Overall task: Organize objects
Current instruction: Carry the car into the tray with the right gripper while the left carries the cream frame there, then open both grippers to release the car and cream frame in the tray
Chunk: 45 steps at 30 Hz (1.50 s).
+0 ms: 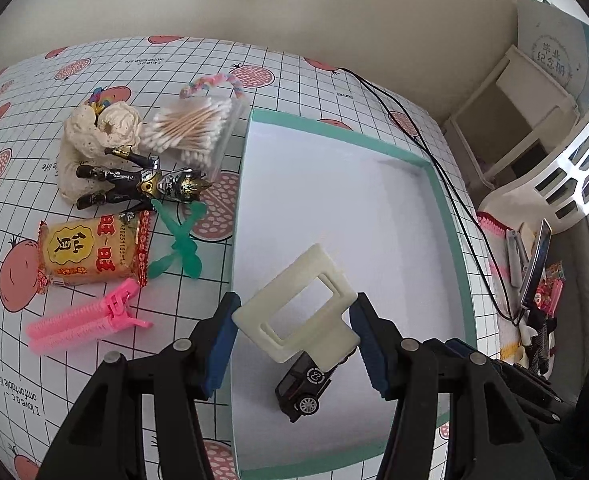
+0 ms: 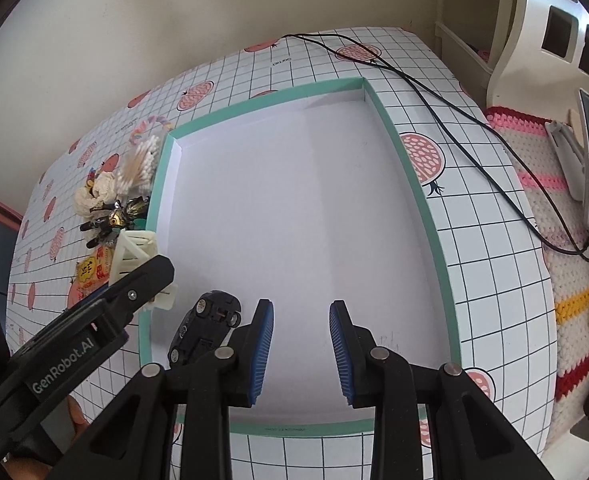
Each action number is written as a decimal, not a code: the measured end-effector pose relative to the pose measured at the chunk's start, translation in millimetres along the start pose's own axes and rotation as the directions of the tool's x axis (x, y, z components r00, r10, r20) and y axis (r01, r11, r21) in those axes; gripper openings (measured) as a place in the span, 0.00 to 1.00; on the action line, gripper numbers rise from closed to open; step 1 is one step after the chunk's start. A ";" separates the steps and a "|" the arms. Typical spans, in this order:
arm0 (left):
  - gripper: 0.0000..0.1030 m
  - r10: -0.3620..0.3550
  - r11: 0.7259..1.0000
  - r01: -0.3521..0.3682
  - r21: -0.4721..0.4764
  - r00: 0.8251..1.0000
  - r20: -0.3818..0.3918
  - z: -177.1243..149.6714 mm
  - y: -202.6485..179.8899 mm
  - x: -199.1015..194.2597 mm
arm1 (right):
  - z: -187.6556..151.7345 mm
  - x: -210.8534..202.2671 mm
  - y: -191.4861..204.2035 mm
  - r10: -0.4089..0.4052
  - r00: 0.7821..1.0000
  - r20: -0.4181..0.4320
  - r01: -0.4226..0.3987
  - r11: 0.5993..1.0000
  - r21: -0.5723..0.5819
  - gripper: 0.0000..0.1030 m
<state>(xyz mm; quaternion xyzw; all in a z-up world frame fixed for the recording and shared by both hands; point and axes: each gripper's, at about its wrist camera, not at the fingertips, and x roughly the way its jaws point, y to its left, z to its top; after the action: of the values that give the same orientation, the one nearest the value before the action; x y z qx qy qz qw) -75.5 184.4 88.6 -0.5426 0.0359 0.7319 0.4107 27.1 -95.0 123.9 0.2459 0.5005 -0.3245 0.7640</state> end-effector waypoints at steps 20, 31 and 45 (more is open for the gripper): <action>0.59 -0.047 0.999 0.047 0.013 0.999 0.006 1.2 5.8 -11.7 | -3.3 0.9 4.3 -0.026 1.000 0.002 0.025 0.999 0.039 0.31; 0.71 0.023 1.000 -0.023 -0.021 1.000 -0.013 2.0 24.9 -14.6 | -4.1 2.9 7.1 -0.059 0.998 0.007 0.059 0.997 0.054 0.38; 0.83 0.046 0.998 -0.047 -0.046 0.999 -0.024 -0.5 42.9 -17.0 | -4.2 4.9 3.3 -0.095 0.995 0.035 0.092 0.992 0.085 0.79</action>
<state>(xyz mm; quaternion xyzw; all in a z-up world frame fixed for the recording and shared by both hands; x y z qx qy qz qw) -101.3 146.3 85.5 -0.5593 0.0359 0.7357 0.3803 28.4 -91.1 117.9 0.2474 0.4823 -0.3853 0.7468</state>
